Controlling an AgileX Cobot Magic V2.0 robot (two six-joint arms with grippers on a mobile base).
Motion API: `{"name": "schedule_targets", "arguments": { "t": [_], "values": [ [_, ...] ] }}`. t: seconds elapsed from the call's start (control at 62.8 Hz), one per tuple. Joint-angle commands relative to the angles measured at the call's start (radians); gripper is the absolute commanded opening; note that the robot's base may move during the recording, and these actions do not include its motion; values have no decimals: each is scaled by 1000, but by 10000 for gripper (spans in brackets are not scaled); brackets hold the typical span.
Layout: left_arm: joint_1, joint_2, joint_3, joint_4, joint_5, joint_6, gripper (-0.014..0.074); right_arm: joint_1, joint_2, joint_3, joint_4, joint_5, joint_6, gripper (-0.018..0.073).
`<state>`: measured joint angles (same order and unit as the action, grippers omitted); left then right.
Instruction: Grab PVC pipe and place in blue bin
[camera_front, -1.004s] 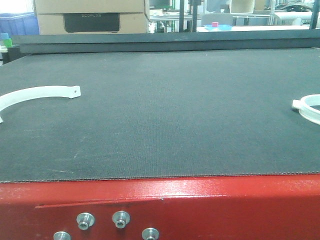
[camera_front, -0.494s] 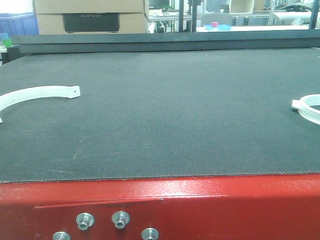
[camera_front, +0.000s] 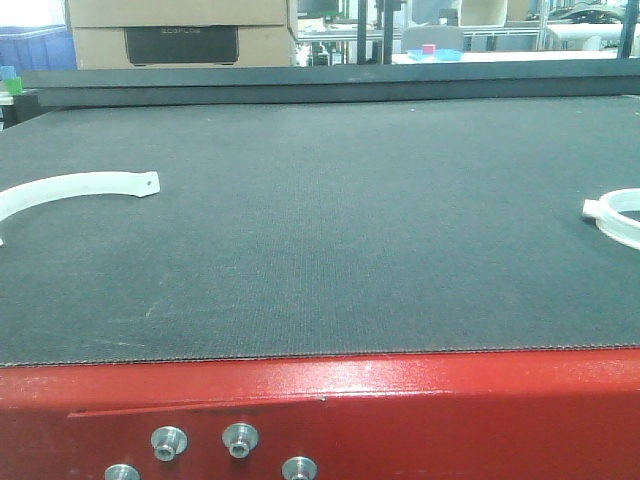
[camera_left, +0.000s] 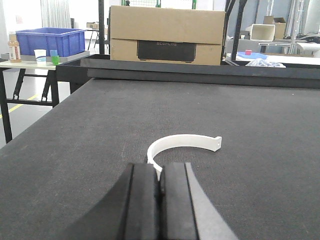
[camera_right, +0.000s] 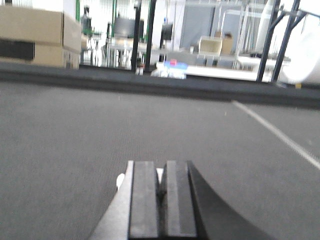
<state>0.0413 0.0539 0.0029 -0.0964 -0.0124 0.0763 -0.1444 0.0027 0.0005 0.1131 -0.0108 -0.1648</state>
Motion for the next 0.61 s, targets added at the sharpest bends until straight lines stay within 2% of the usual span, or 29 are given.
{"name": "schedule_targets", "arguments": {
  "t": [0.0,0.143,0.223,0.319,0.478,0.59],
  "values": [
    [1,-2,-3,-23,-14,-1,-111,4,-3,0,3,-87,0,-162],
    [1,-2,-3,-111,-35,-1,-111,4,-3,0,38,-176,0,-162],
    [1,-2,-7,-111,-7,-1,-111,4,-3,-14,92,-125,0,-162],
    [1,-2,-32,-111,-1,-1,-111,4,-3,-74,96,-37,0,-162],
    [1,-2,-109,4,12,-1,-111,4,0,-188,96,120,0,-162],
    [1,16,-177,10,89,-1,-111,4,57,-259,121,207,0,-162]
  ]
}}
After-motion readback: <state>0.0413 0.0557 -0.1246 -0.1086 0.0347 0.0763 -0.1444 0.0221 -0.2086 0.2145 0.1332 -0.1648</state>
